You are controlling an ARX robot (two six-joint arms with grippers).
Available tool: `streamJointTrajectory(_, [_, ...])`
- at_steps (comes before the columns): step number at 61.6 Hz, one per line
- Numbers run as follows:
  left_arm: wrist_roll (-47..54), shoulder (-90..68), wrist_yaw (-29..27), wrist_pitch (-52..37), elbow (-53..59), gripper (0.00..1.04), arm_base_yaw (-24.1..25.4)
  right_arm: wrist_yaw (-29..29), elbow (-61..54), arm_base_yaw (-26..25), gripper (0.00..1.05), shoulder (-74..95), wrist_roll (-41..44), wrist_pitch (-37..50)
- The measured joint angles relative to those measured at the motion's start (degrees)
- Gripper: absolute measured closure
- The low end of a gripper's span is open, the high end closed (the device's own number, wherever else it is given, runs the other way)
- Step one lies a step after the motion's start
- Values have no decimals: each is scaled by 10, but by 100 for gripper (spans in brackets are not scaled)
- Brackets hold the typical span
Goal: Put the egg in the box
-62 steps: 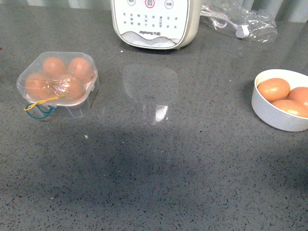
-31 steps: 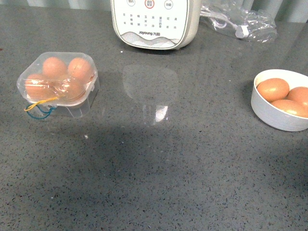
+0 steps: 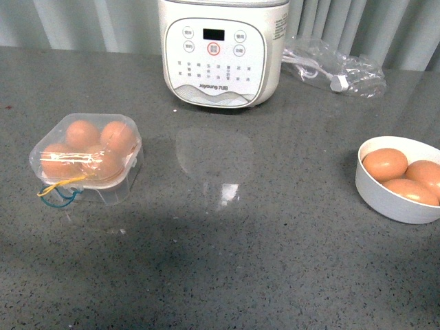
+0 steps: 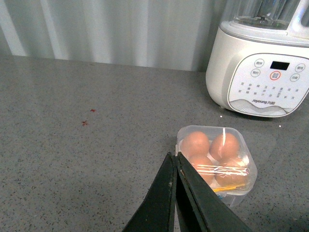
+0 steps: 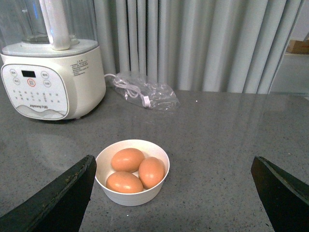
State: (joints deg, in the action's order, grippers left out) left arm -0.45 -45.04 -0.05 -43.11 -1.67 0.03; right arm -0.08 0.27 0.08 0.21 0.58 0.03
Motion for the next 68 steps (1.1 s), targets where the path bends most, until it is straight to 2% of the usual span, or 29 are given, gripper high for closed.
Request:
streamJointTrajectory(35, [0, 225, 0, 205, 1, 101, 0, 0, 0, 0, 7, 0, 0, 0])
streamJointTrajectory(68, [0, 344, 0, 323, 1, 101, 0, 0, 0, 0, 7, 0, 0, 0])
